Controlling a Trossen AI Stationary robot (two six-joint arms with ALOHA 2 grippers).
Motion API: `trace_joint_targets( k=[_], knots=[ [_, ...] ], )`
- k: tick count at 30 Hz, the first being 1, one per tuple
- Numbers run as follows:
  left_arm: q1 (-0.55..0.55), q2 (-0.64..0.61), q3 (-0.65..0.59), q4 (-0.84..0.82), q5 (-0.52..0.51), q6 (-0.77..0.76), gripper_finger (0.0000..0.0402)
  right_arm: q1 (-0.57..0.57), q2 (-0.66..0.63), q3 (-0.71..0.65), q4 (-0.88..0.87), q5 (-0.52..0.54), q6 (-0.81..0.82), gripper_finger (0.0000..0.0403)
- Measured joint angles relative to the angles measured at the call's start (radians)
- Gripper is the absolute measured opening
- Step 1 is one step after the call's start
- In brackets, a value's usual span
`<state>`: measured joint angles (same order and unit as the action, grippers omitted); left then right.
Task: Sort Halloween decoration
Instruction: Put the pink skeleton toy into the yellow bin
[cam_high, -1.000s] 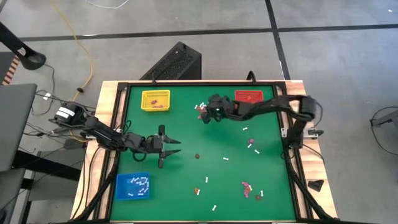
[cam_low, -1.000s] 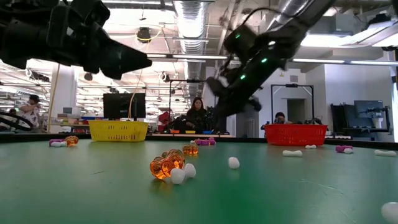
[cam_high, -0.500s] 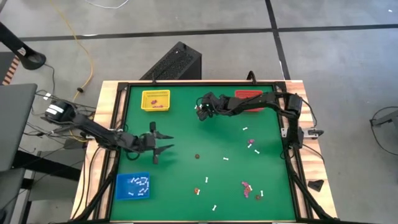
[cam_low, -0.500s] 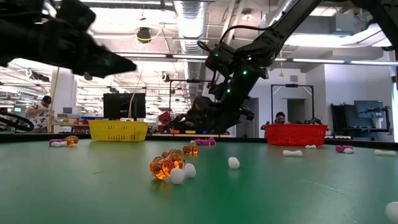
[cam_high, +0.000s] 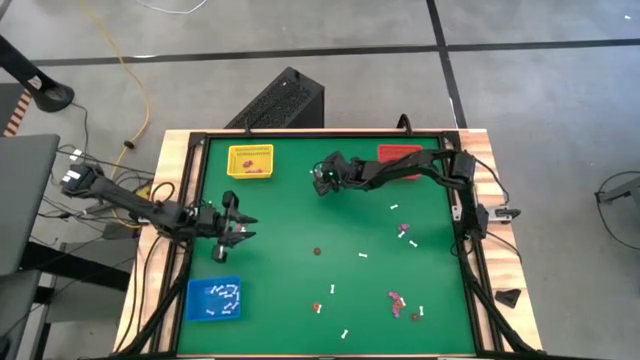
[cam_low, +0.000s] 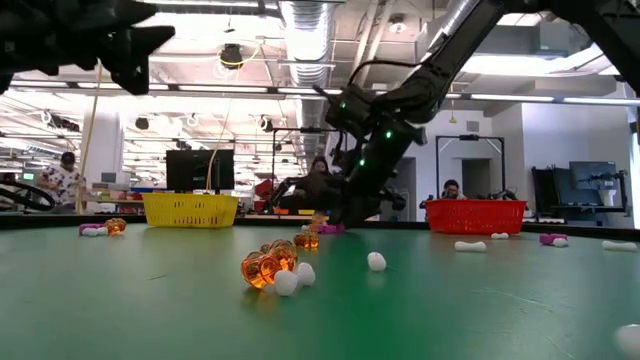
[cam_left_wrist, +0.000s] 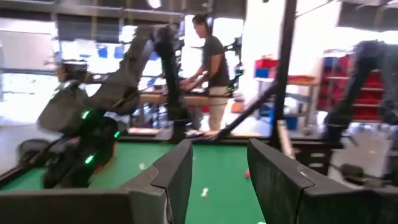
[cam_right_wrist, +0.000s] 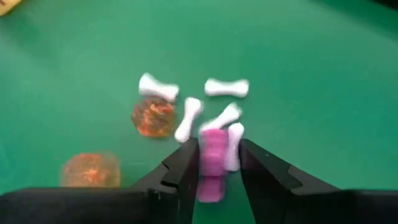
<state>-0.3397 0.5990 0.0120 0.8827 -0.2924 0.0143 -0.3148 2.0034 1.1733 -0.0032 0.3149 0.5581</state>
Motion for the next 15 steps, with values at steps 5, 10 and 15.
trace_joint_targets(
  k=[5, 10, 15],
  knots=[
    [0.0, -0.028, 0.0, -0.039, 0.019, -0.008, 0.0144, 0.01, 0.01, 0.002, -0.006, 0.01, 0.011, 0.0117],
    [0.0, -0.025, 0.0, -0.061, 0.019, -0.008, 0.0144, 0.017, -0.013, 0.002, -0.017, 0.004, 0.01, 0.0055],
    [0.0, -0.025, 0.0, -0.062, 0.02, -0.01, 0.0144, 0.036, -0.087, -0.002, -0.045, -0.006, -0.024, 0.0047]
  ],
)
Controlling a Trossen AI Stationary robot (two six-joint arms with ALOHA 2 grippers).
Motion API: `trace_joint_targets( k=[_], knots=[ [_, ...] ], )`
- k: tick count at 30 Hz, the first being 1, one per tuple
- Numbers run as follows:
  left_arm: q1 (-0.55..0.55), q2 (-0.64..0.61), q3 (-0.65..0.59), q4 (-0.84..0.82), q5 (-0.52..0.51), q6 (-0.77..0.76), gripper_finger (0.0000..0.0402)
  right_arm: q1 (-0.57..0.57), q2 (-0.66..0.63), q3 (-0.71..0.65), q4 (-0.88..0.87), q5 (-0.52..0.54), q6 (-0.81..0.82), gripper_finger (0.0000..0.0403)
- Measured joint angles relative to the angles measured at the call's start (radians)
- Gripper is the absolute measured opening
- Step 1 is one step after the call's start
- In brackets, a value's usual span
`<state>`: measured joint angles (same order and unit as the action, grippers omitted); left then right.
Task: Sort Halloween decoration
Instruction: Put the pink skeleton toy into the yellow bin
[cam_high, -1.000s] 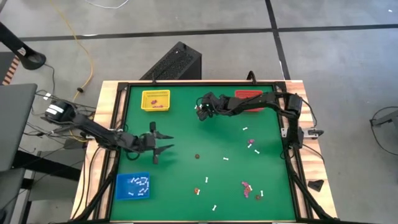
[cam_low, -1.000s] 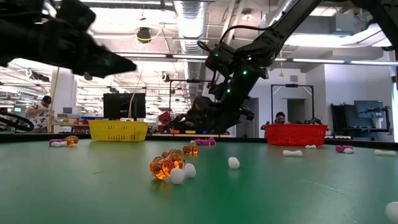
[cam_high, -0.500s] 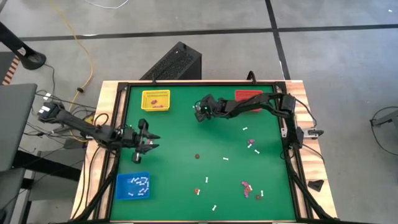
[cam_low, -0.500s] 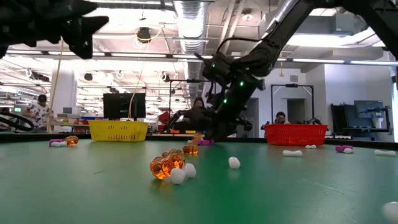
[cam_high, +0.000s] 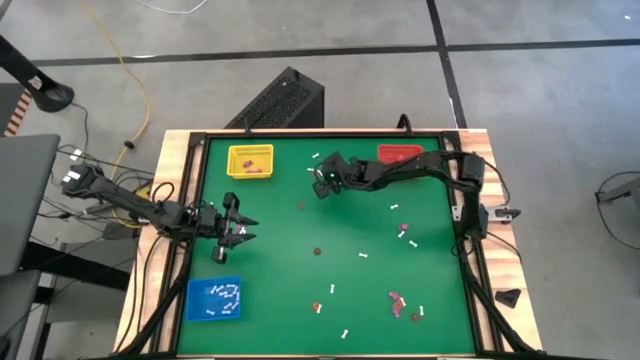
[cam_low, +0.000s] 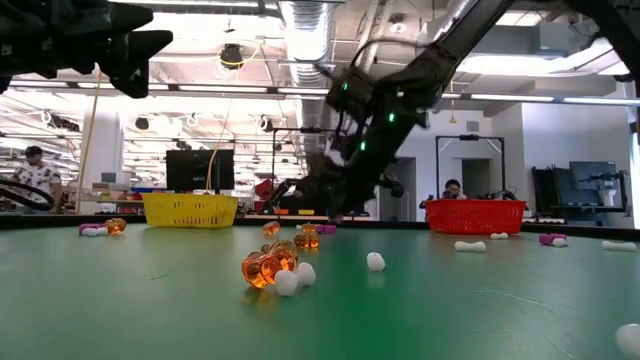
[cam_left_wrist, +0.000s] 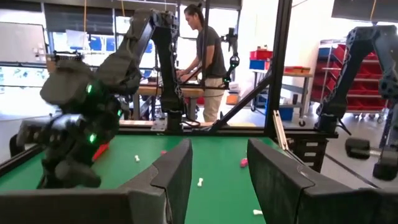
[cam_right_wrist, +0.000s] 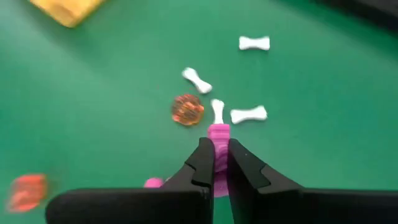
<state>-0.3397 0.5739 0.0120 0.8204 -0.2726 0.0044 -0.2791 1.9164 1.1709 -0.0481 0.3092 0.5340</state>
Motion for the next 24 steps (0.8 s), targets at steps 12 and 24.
trace_joint_targets(
  k=[12, 24],
  knots=[
    [0.0, 0.0, 0.0, -0.014, -0.001, -0.002, 0.0144, 0.129, -0.298, 0.002, -0.355, 0.102, -0.053, 0.0052],
    [0.0, 0.0, 0.0, 0.008, -0.084, -0.002, 0.0144, 0.144, -0.081, 0.013, 0.431, -0.144, -0.186, 0.0054]
  ],
)
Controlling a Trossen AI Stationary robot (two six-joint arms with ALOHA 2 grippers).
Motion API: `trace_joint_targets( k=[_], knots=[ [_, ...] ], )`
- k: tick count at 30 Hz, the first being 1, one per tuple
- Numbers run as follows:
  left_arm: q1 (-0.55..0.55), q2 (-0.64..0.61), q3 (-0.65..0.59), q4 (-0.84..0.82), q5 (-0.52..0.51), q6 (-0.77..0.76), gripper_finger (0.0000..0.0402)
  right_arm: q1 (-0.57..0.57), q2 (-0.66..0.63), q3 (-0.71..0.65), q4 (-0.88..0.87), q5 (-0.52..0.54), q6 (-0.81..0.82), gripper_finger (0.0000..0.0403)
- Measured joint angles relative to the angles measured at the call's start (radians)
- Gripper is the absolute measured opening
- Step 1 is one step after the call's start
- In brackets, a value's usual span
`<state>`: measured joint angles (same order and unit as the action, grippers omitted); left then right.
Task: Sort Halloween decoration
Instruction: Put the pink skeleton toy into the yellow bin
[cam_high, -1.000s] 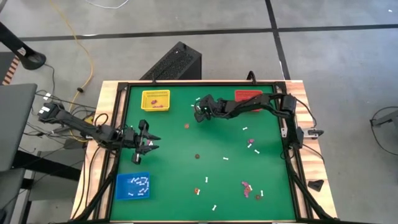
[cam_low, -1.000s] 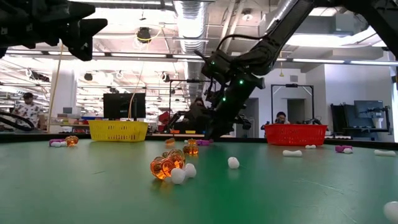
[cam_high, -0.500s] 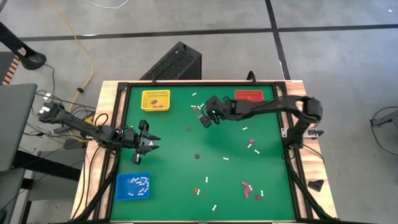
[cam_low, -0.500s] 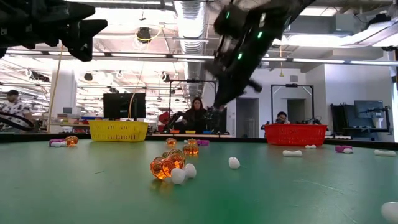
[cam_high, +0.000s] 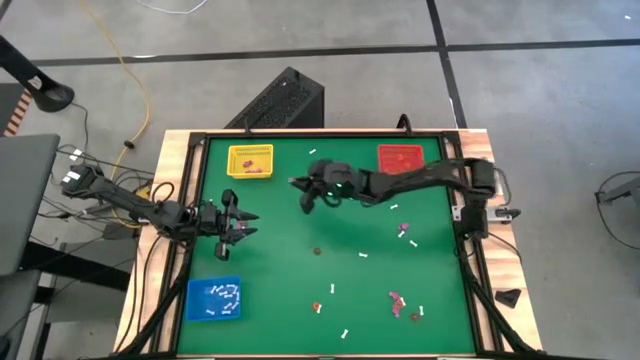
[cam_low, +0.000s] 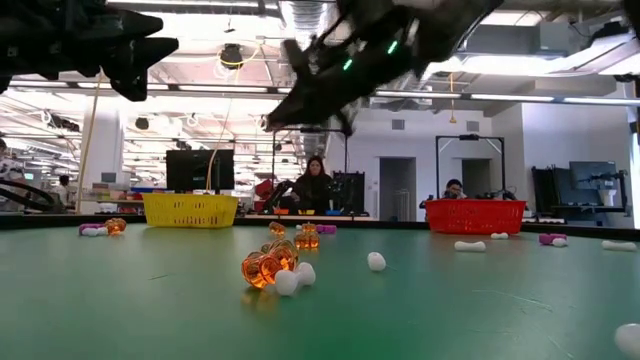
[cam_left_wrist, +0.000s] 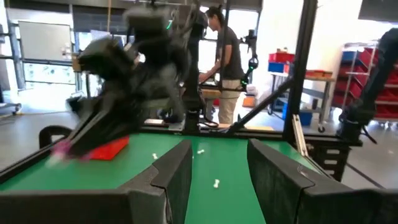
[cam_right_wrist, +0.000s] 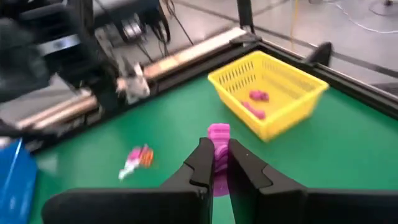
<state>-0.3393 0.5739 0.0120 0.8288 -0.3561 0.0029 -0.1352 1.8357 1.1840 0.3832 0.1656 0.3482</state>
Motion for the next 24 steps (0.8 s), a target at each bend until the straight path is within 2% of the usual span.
trace_joint_targets(
  k=[2, 5, 9, 12, 18, 24],
  knots=[
    [0.001, 0.0, 0.0, 0.011, -0.003, 0.0, 0.0144, -0.028, 0.102, 0.059, 0.099, -0.045, 0.018, 0.0055],
    [0.0, 0.0, 0.0, 0.025, -0.008, -0.003, 0.0144, -0.074, 0.237, 0.211, 0.112, -0.102, 0.02, 0.0055],
    [0.001, 0.0, 0.0, 0.023, -0.023, -0.016, 0.0144, -0.131, 0.409, 0.461, 0.012, -0.245, 0.021, 0.0055],
    [0.0, 0.0, 0.0, 0.024, -0.023, -0.016, 0.0144, -0.163, 0.509, 0.628, -0.085, -0.295, 0.034, 0.0055],
    [0.0, 0.0, 0.0, 0.015, -0.018, -0.014, 0.0144, -0.198, 0.614, 0.858, -0.284, -0.297, 0.044, 0.0065],
    [0.0, 0.0, 0.0, 0.014, -0.017, -0.008, 0.0144, -0.196, 0.639, 0.907, -0.338, -0.297, 0.044, 0.0132]
  ],
)
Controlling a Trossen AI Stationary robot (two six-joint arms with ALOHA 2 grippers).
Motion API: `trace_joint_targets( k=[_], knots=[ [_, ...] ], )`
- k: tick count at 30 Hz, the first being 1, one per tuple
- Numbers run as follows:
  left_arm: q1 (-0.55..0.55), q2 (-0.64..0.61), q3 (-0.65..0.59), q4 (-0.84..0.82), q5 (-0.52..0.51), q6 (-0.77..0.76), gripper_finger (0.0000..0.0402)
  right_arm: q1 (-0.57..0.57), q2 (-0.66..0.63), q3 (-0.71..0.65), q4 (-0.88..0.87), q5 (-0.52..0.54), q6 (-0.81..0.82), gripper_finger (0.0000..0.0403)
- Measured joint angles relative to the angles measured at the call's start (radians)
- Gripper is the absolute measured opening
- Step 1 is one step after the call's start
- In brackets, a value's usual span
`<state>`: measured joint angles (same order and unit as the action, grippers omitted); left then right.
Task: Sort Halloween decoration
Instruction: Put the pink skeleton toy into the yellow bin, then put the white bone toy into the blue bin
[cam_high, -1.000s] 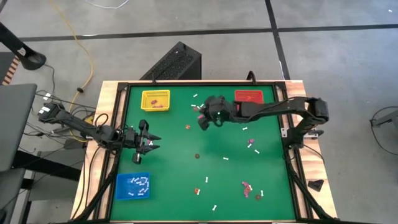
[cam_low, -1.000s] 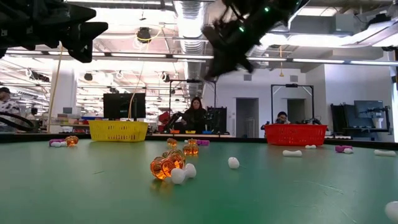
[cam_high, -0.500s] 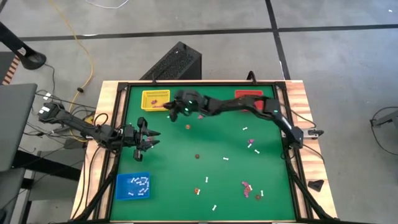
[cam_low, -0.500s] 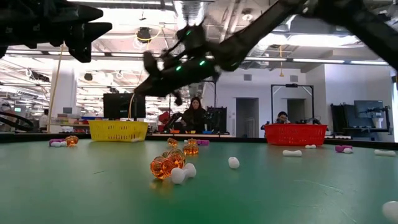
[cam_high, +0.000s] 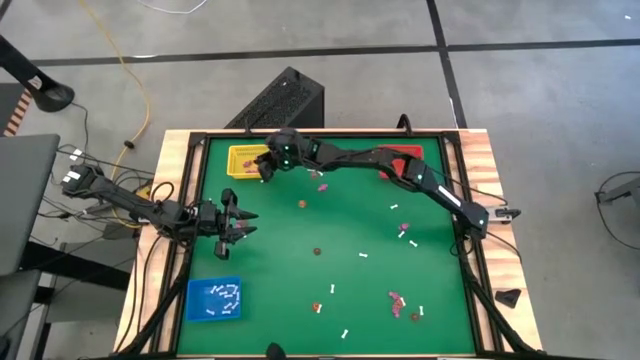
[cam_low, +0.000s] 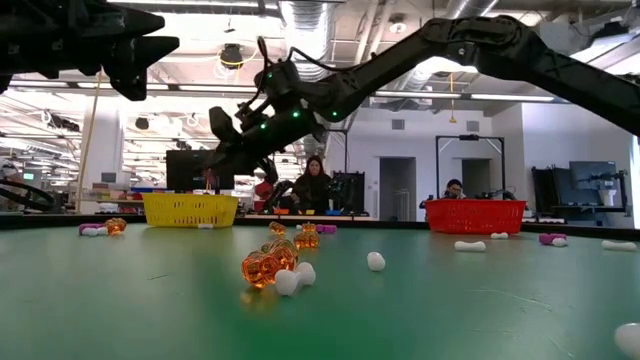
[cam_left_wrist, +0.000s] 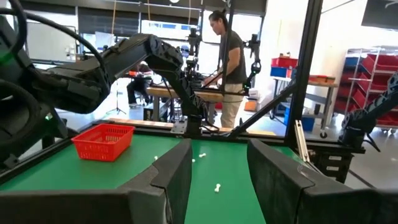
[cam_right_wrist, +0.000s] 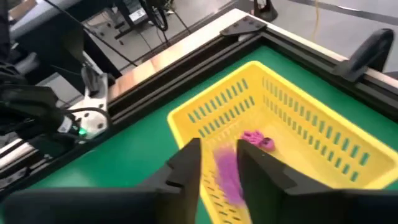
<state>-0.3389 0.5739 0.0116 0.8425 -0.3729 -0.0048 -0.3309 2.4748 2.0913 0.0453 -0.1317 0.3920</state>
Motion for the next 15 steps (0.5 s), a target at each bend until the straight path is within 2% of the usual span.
trace_joint_targets(
  k=[6, 9, 12, 15],
  knots=[
    [0.0, 0.0, 0.0, 0.0, 0.0, 0.0, 0.0144, -0.006, -0.004, 0.0, -0.008, -0.021, 0.0, 0.0208],
    [0.0, 0.0, 0.0, 0.0, 0.0, -0.008, 0.0144, -0.017, -0.026, 0.0, -0.041, -0.143, -0.021, 0.0227],
    [0.0, 0.0, 0.0, 0.0, 0.011, -0.017, 0.0144, -0.027, -0.084, -0.001, -0.184, -0.27, -0.062, 0.023],
    [0.0, 0.0, 0.0, 0.0, 0.037, -0.018, 0.0144, -0.014, -0.166, 0.0, -0.431, -0.285, -0.182, 0.0227]
  ],
)
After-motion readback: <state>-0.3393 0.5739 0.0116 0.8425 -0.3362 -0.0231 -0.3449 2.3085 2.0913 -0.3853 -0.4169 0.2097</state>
